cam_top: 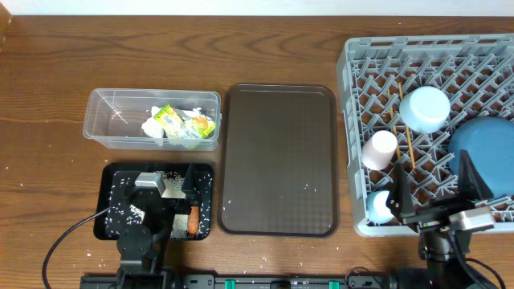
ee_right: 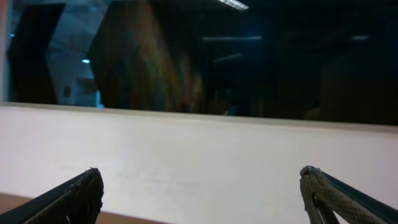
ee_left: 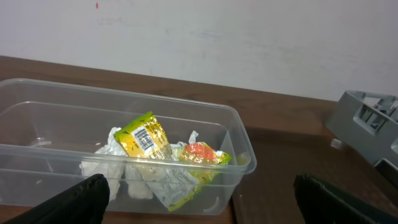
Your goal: Sort waste into correct bins and load items into the dishwasher rack
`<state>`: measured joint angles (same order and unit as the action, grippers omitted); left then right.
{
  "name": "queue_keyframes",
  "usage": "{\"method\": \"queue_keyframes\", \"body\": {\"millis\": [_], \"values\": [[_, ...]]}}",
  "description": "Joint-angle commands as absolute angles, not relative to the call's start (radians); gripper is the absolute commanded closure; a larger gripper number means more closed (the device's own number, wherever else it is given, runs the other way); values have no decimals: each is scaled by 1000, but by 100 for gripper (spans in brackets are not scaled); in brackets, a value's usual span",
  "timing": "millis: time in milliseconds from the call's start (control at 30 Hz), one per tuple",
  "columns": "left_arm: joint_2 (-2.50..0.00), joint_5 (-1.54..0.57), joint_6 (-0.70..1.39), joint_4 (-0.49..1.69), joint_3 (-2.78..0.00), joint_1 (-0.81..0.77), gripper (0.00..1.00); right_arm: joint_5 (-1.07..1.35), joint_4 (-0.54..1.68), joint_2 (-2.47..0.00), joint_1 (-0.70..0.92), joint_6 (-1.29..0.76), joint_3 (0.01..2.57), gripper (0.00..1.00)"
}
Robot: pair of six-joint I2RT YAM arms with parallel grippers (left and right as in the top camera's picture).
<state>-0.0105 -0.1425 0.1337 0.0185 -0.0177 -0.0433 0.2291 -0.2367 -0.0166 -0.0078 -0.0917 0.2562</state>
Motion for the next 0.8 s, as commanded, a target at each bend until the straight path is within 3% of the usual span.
{"method": "queue_keyframes", "body": {"millis": [0,533,767], "values": [[-4,-152,131,56,-4,-47,3,235,-274,-6,15,-125,226,1],[-4,-152,131,56,-4,-47,3,165,-417,-5,28,-115,61,1],[-4,-152,131,56,-4,-47,3,157,-371,-5,28,-115,5,1]]}}
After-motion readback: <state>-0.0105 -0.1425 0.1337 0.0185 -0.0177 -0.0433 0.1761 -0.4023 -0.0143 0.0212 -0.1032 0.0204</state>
